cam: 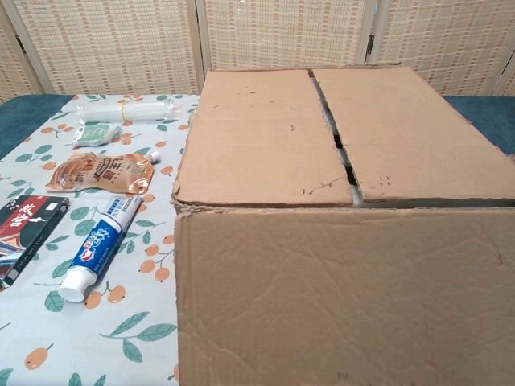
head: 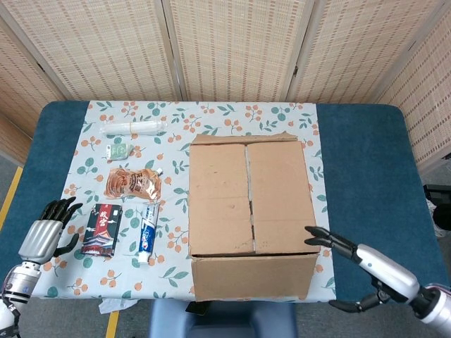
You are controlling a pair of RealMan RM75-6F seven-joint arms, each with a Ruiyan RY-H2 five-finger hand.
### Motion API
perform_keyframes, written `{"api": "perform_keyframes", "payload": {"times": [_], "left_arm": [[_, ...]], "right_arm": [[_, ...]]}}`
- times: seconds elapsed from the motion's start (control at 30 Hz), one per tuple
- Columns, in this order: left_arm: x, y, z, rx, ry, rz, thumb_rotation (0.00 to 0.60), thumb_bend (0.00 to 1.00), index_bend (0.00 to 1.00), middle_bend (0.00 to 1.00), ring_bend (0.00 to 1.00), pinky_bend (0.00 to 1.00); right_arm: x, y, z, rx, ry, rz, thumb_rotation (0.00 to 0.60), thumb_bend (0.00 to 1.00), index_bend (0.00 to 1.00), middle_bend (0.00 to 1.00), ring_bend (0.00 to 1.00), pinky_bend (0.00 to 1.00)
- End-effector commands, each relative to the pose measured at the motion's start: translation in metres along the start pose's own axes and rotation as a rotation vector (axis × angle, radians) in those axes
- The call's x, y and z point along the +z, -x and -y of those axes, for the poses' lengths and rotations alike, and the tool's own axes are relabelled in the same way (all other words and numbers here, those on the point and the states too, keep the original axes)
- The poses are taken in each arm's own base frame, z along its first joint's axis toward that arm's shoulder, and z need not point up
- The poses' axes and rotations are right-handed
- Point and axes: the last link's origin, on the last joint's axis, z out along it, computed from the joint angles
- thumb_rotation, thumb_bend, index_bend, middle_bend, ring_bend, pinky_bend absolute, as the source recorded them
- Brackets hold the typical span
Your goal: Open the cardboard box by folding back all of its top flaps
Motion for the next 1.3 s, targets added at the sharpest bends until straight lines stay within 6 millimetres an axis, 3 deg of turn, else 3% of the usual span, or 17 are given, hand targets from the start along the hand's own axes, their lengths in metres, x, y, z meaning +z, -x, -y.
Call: {"api": "perform_keyframes", "payload": {"times": [0.03,0.2,0.33,0.63,0.9,1.3], "left_arm": [[0.0,0.0,0.002,-0.002,-0.006,0.003,0.6,0.5,0.14,0.08,0.04,0.0],[0.0,-0.002,0.004,-0.007,-0.011,-0.015,0.6,0.5,0.14,0.08,0.03,0.0],[-0.002,-0.002,0.008,-0.012,-0.025,-0.015,0.6,0.5,0.14,0.08,0.02,0.0],[-0.005,-0.005,0.011,-0.033,-0.028,-0.022,0.6,0.5,0.14,0.08,0.02,0.0],[-0.005,-0.006,0.014,-0.051,-0.036,-0.019,0.6,0.5,0.14,0.08,0.01,0.0],[-0.008,-0.007,0.014,-0.057,-0.029,-0.027,0.6,0.5,0.16,0.08,0.01,0.0]], "right_arm": [[0.067,-0.023,0.01,-0.368,-0.039,-0.144,0.421,0.31,0.35,0.0,0.0,0.0],[0.121,-0.028,0.015,-0.646,-0.062,-0.153,0.275,0.44,0.5,0.0,0.0,0.0],[0.159,-0.023,0.016,-0.791,-0.039,-0.09,0.267,0.48,0.53,0.0,0.0,0.0],[0.213,-0.001,0.014,-1.006,-0.047,0.033,0.239,0.55,0.57,0.0,0.0,0.0],[0.239,0.016,0.012,-1.101,-0.08,0.056,0.234,0.57,0.69,0.02,0.0,0.0],[0.256,0.023,-0.01,-1.091,-0.014,0.095,0.232,0.58,0.69,0.02,0.0,0.0]]}}
